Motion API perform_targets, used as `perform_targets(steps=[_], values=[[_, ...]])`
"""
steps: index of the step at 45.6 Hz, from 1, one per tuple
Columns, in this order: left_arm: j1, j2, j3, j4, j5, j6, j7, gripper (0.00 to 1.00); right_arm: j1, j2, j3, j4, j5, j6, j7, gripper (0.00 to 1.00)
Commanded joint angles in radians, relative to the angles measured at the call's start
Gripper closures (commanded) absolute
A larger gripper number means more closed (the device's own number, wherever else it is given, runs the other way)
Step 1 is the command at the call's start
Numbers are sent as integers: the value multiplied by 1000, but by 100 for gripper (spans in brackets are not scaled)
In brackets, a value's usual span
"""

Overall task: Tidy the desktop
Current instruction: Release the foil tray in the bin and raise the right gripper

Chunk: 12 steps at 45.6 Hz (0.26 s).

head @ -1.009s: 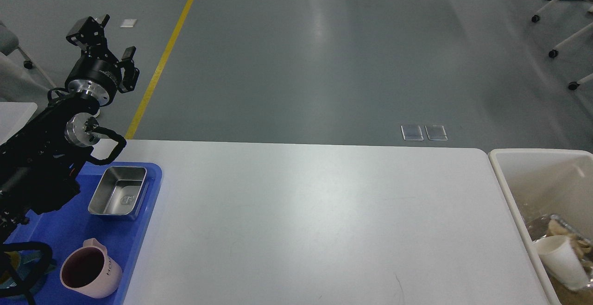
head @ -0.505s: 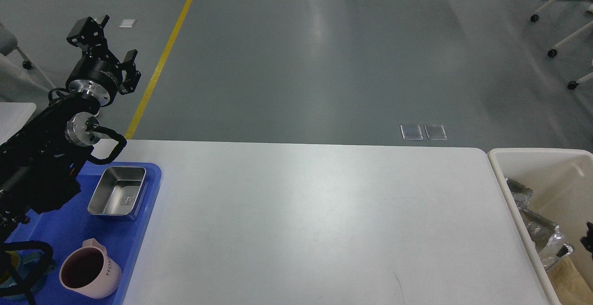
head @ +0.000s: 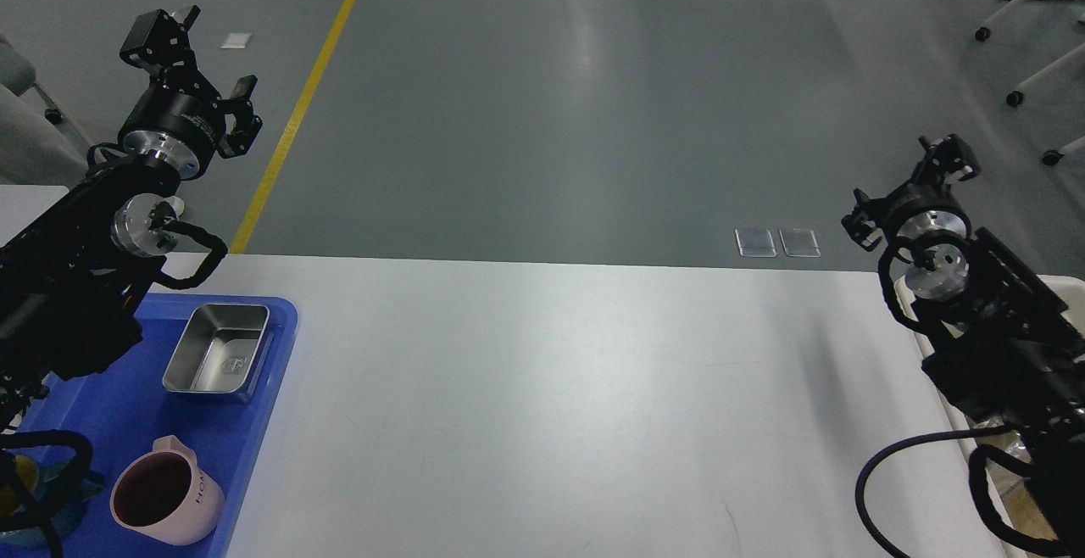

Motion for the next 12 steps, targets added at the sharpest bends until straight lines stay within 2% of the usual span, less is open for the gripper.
perform_targets(steps=[1,12], values=[[-6,-3,-8,0,-12,-1,-11,4,28,44,19,6,0,6,1,0],[5,-20,-79,0,-59,-13,-11,4,27,76,33,9,0,36,18,0]])
